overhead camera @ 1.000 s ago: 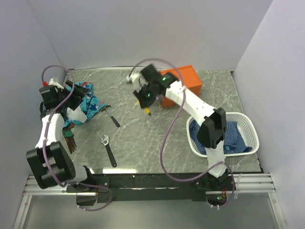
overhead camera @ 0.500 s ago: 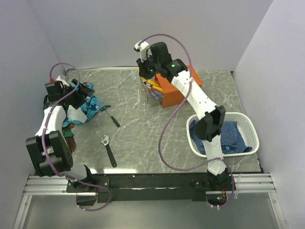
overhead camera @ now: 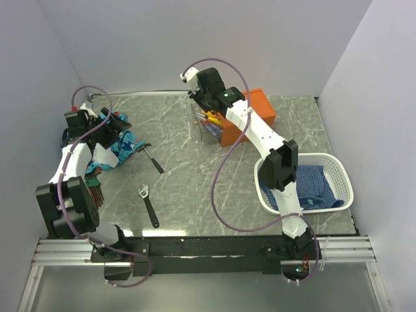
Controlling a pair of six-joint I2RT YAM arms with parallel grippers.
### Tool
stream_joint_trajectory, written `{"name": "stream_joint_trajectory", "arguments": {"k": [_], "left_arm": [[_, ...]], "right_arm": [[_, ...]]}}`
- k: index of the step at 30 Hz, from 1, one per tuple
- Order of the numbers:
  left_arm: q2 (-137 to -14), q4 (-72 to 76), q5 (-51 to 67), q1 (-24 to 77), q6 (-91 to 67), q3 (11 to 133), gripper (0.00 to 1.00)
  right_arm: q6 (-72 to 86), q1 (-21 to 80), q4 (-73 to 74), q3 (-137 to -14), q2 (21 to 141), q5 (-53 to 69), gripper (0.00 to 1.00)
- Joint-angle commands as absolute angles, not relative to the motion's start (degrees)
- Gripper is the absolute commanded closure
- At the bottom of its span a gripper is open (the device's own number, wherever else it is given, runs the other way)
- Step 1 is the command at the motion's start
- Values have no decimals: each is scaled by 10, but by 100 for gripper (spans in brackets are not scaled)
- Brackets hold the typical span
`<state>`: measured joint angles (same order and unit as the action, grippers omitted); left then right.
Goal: Sort the tools into containers
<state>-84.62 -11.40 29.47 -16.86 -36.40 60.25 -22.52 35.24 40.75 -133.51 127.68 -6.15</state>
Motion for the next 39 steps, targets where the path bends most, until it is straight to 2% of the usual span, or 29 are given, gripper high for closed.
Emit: {"name": "stream_joint_trajectory", "arguments": {"k": [1, 4, 6, 9, 12, 13, 14, 15, 16, 17, 18, 28, 39], "left_arm": [[-853, -89, 295, -157, -355, 620, 12], [-874, -84, 299, -132, -359, 643, 12], [-895, -83, 296, -105, -358, 668, 13], [-931, -77, 303, -62, -360, 707, 16], [-971, -63, 323, -18, -357, 747, 25], [-981, -57, 336, -8, -357, 755, 31], [-992, -44, 345, 5, -360, 768, 45], [-1016, -34, 355, 16, -370, 774, 54], [-1026, -26, 366, 27, -375, 779, 77], [-1037, -11, 378, 32, -383, 787, 90], [-1057, -7, 380, 37, -386, 791, 98], [-1144, 79, 457, 107, -445, 842, 99], [-1201, 81, 463, 163, -448, 903, 99]], "right_arm": [[-275, 368, 388, -1314, 1260, -105, 51], [-260, 369, 394, -1309, 1240, -88, 40], [-256, 368, 396, -1316, 1231, -92, 39], [-247, 361, 361, -1298, 1212, -123, 39], [-217, 344, 338, -1299, 1208, -158, 49], [-213, 329, 336, -1302, 1211, -166, 64], [-209, 323, 332, -1300, 1213, -177, 73], [-208, 316, 327, -1297, 1215, -178, 82], [-209, 302, 327, -1293, 1215, -174, 100], [-208, 296, 328, -1284, 1216, -175, 100], [-204, 289, 334, -1281, 1220, -171, 100], [-192, 222, 361, -1260, 1258, -146, 100], [-202, 221, 437, -1223, 1294, -41, 100]]}}
